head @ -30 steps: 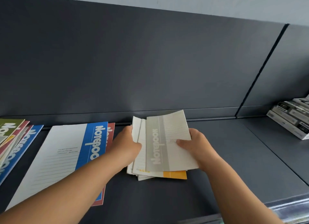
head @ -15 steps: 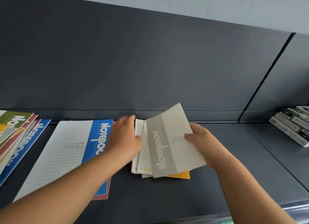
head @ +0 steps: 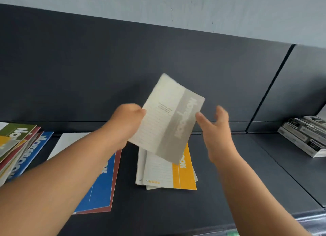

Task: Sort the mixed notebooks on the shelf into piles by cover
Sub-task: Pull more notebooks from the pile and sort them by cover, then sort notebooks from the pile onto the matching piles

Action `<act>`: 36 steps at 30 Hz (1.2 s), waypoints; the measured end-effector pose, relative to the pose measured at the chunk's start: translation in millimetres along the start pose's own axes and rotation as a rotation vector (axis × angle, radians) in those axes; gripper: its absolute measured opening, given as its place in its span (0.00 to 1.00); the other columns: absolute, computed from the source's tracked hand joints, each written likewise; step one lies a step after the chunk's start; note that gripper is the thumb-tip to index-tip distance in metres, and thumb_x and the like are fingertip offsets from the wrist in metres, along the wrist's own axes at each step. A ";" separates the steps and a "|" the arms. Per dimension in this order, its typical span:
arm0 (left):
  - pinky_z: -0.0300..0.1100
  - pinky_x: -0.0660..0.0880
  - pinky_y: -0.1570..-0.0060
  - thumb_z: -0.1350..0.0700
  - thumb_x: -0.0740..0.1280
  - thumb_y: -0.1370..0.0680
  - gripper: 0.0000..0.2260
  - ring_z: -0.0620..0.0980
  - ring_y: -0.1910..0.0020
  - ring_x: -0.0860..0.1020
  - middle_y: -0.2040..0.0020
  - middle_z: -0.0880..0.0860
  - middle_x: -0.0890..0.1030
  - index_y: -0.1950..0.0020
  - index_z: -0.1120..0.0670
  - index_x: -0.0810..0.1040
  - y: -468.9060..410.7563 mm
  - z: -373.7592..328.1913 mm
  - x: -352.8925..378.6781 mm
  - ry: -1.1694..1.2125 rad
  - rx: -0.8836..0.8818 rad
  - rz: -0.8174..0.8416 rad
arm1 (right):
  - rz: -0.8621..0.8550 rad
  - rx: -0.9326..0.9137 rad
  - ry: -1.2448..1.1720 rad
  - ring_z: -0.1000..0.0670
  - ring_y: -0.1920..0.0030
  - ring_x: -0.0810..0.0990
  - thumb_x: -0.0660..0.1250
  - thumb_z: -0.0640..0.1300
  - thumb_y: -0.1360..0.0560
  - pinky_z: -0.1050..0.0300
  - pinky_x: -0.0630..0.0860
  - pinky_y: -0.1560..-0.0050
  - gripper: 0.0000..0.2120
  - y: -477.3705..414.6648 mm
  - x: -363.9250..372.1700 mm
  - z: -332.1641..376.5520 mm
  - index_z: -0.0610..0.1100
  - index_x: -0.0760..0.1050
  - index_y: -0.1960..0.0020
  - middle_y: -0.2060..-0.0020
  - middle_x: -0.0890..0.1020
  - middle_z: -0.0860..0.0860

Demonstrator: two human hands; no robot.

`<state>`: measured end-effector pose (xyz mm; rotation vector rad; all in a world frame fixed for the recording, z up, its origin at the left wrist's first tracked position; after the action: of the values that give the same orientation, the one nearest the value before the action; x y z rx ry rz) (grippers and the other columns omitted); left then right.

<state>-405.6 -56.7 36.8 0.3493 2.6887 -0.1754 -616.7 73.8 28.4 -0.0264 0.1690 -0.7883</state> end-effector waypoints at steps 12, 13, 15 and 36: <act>0.46 0.75 0.47 0.49 0.61 0.19 0.16 0.51 0.46 0.77 0.36 0.52 0.73 0.34 0.53 0.71 46.7 63.3 52.8 -0.719 -0.066 0.264 | 0.210 0.163 0.518 0.51 0.51 0.78 0.65 0.37 0.26 0.55 0.74 0.57 0.21 2.4 21.1 -82.8 0.46 0.69 0.33 0.51 0.78 0.55; 0.46 0.75 0.45 0.49 0.61 0.19 0.18 0.52 0.45 0.77 0.33 0.52 0.71 0.31 0.53 0.70 49.3 67.8 53.9 -0.726 -0.074 0.294 | 0.224 0.151 0.612 0.47 0.47 0.77 0.66 0.39 0.27 0.53 0.75 0.52 0.21 3.2 23.8 -88.3 0.46 0.70 0.34 0.47 0.78 0.52; 0.47 0.73 0.40 0.48 0.62 0.19 0.21 0.53 0.37 0.73 0.30 0.52 0.69 0.28 0.53 0.67 51.3 72.4 50.9 -0.736 -0.047 0.320 | 0.233 0.131 0.740 0.43 0.39 0.73 0.67 0.42 0.28 0.47 0.74 0.40 0.22 4.1 29.6 -93.4 0.47 0.72 0.34 0.38 0.75 0.49; 0.52 0.53 0.26 0.39 0.55 0.19 0.27 0.55 0.22 0.54 0.21 0.53 0.57 0.23 0.48 0.58 66.9 121.0 -272.6 -1.078 0.095 -0.217 | 0.450 -0.485 0.879 0.44 0.22 0.57 0.60 0.48 0.18 0.46 0.56 0.24 0.24 134.3 313.9 34.3 0.47 0.63 0.24 0.22 0.60 0.48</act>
<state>-100.4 -72.6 38.3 -0.0345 1.6413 -0.4148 -299.3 -54.9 6.2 -0.0953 1.1578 -0.2475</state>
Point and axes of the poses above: each hand's wrist, its own y-axis away from the middle knuckle, its own x-axis out of the palm, z = x × y, the point moved 8 cm from there along -y, towards the middle knuckle
